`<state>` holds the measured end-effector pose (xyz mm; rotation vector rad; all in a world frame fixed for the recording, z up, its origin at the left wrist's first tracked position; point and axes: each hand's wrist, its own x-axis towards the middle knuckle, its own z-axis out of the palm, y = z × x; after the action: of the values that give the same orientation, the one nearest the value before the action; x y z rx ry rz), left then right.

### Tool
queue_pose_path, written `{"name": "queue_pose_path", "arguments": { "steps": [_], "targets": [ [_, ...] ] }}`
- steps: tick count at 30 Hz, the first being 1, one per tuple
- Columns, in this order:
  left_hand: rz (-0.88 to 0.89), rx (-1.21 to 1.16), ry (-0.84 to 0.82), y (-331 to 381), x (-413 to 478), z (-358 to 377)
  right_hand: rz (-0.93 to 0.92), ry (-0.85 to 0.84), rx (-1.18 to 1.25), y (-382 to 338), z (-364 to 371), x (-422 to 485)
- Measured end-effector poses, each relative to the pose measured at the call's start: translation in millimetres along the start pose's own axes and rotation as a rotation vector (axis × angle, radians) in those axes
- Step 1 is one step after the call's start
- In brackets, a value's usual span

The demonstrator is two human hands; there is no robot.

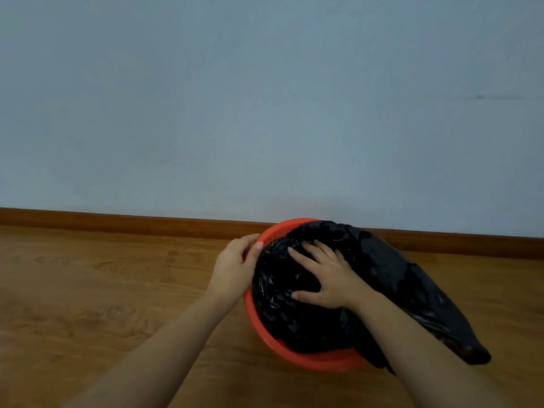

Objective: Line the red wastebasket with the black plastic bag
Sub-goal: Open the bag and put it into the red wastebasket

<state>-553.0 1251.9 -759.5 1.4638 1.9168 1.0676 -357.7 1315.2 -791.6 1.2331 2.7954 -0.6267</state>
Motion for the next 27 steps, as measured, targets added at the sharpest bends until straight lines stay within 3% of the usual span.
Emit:
{"name": "queue_pose_path", "arguments": {
  "steps": [12,14,17,20,22,24,27],
  "targets": [
    [0.15,-0.069,0.004,25,-5,0,0.053,-0.079,-0.034,-23,3,-7],
    [0.174,-0.047,0.009,28,-4,-1,-0.016,0.022,-0.076,-27,-6,-14],
    [0.185,-0.04,0.013,30,1,-2,-0.161,0.341,-0.075,-27,-26,-32],
    [0.204,-0.021,0.007,32,4,-2,-0.1,0.612,-0.123,-13,-39,-46],
    [0.226,0.001,-0.005,34,4,-2,0.017,0.561,-0.122,-2,-43,-52],
    [0.239,0.015,-0.014,35,3,-3,0.103,0.382,-0.089,8,-40,-55],
    [0.228,0.014,-0.011,33,1,-4,0.119,0.271,-0.047,13,-29,-57]
  ]
}}
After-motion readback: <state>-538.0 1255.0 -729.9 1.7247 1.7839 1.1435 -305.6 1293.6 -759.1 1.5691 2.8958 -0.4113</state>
